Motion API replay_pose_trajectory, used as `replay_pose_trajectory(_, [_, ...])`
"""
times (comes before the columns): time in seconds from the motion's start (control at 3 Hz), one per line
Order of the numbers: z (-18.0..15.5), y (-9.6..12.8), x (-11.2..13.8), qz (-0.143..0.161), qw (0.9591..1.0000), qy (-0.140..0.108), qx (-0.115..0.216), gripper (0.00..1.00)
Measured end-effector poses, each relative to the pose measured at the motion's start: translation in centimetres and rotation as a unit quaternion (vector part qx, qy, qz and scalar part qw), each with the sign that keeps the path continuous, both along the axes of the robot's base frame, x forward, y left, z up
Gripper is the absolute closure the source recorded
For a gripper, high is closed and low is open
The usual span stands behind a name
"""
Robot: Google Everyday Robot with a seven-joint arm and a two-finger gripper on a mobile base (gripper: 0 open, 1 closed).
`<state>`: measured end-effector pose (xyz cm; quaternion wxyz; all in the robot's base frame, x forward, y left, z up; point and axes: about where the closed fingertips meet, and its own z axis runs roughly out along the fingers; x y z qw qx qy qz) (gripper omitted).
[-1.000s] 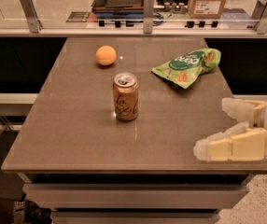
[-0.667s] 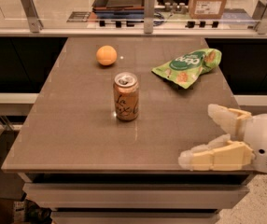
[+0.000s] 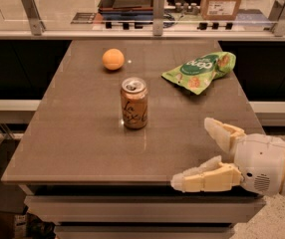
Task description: Pick orange can
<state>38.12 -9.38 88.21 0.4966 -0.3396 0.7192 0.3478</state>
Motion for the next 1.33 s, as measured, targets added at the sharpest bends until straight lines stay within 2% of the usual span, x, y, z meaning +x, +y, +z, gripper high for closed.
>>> replay_pose_trajectory(0.33, [0.1,0.5,0.3,0.008,0.9999,-0.008,0.001,0.0])
replay_pose_trajectory(1.0, [0.5,1.1,3.4,0.004,0.9982,-0.052,-0.031,0.0])
replay_pose_trajectory(1.33, [-0.1,1.2,4.8,0.0,0.9968,-0.067,-0.045,0.0])
